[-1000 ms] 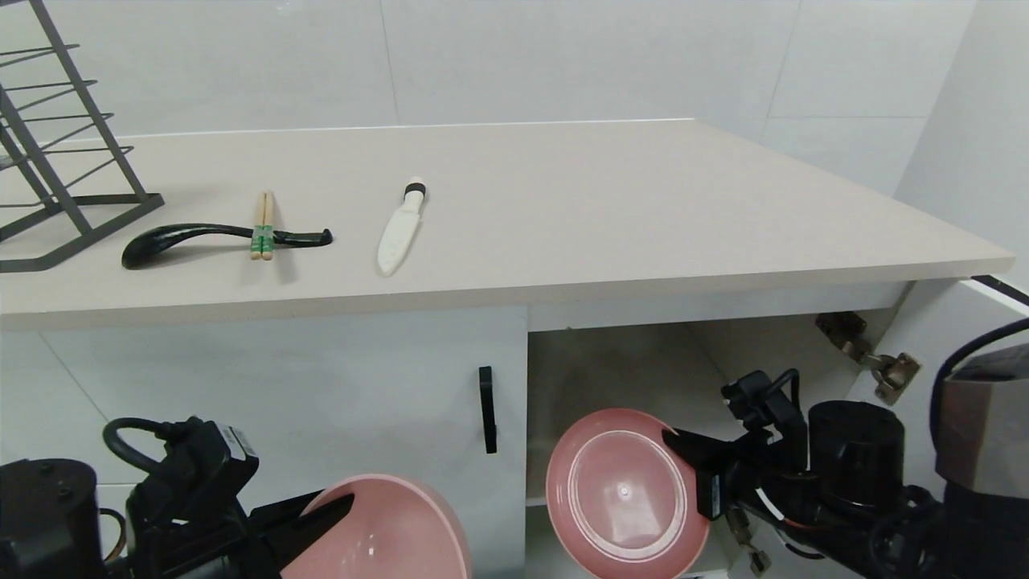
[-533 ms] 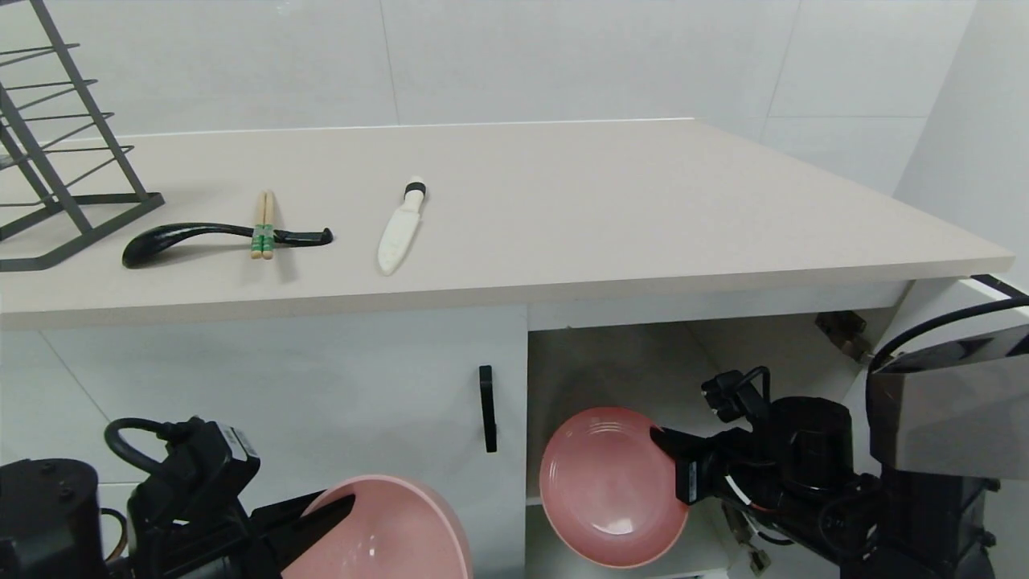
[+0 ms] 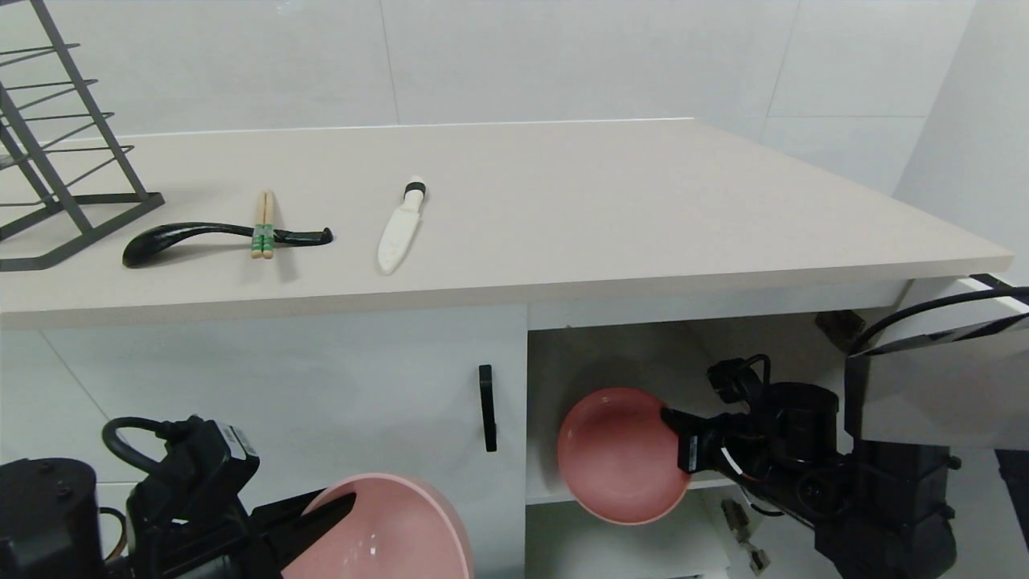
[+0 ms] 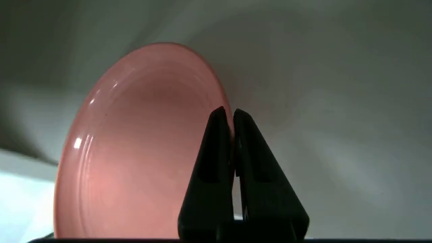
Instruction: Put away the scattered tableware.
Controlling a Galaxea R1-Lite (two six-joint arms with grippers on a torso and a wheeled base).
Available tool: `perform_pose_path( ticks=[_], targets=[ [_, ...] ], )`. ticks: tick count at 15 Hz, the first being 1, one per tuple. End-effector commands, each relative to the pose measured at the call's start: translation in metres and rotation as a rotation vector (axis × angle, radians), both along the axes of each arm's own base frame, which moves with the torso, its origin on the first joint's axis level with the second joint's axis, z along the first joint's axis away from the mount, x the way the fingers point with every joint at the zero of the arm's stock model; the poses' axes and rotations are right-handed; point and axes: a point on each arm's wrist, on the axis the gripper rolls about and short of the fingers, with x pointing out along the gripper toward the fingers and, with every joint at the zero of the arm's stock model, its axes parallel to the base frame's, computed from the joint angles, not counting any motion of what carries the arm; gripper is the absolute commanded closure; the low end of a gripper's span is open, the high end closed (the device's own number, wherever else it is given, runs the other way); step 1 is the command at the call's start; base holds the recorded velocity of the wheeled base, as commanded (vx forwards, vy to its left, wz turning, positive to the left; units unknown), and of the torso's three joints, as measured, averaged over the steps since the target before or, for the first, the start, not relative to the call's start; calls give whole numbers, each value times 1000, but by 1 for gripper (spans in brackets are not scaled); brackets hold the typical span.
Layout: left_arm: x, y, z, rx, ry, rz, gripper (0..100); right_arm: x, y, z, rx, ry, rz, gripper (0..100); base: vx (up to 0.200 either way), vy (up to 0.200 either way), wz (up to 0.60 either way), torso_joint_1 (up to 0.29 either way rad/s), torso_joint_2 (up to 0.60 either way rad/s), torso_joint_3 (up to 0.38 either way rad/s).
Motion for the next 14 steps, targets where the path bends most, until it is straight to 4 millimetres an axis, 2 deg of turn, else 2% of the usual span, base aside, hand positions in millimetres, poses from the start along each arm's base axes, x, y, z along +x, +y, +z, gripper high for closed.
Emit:
perform_pose_path(
  ticks=[1,4,7,14],
  targets=[
    [0,0,0,-1,-2,1,100,13,-4,-12,0,0,-25,100,0,0,0,0,0,0],
    [0,0,0,-1,-2,1,100,25,-1,-24,5,-6,-30,100,0,0,0,0,0,0],
    [0,0,1,-3,-6,1,100,39,7,-24,70,-32,-43,100,0,0,0,0,0,0],
    [0,0,0,-3,-2,3,100,58,12,-40,87,-57,-51,100,0,0,0,0,0,0]
  ],
)
